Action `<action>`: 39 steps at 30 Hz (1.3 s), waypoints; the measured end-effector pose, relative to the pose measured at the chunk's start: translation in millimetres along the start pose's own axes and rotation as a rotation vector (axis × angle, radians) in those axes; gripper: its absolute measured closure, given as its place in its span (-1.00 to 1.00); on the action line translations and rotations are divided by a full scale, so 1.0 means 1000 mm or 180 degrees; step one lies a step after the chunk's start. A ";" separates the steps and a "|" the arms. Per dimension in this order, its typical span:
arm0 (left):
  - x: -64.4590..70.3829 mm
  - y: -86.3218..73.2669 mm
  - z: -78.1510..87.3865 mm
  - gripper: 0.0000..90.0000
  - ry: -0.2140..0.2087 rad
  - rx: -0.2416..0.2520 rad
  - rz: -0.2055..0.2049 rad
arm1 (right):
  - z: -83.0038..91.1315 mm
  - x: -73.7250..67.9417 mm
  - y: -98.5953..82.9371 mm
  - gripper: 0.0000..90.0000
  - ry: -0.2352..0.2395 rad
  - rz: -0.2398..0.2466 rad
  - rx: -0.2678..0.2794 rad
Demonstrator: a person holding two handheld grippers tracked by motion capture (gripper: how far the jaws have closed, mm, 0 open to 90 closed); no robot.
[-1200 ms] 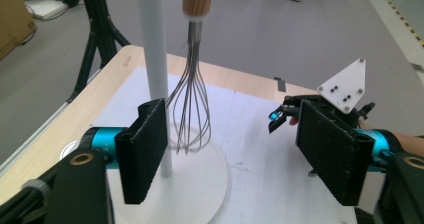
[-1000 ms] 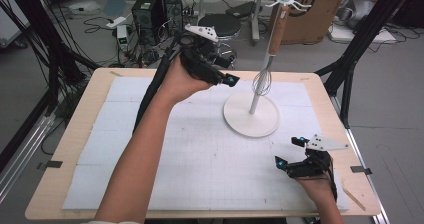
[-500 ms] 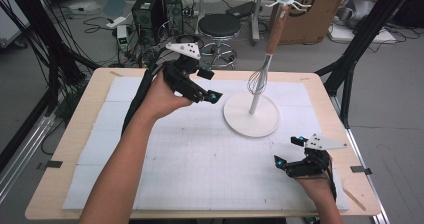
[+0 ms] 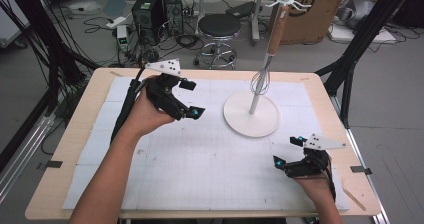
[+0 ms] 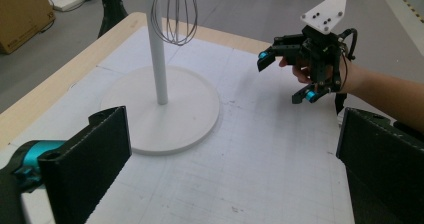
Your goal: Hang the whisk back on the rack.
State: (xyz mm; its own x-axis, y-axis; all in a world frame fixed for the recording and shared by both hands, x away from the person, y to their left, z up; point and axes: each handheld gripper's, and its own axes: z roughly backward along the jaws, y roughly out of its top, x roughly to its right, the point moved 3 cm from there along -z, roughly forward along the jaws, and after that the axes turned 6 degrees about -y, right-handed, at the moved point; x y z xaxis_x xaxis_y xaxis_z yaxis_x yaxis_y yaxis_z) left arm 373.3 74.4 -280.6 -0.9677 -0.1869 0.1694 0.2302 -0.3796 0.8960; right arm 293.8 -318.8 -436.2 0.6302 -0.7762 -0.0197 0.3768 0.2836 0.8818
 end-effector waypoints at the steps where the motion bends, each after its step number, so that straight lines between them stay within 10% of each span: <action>1: 0.002 -0.003 0.001 -0.96 0.0007 0.0001 -0.0010 | 0.000 0.000 0.000 -0.99 0.0003 -0.0012 -0.0003; 39: 0.045 -0.155 0.033 -0.96 0.0209 -0.0002 0.0170 | -0.005 -0.003 -0.002 -0.99 -0.0001 0.0023 -0.0077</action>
State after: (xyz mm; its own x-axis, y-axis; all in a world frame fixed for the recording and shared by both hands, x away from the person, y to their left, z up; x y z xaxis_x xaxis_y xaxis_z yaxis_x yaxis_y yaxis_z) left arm 290.3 154.5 -398.8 -0.9452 -0.2659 0.1895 0.2813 -0.3682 0.8862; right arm 294.6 -314.2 -439.8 0.6327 -0.7743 -0.0132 0.3886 0.3027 0.8703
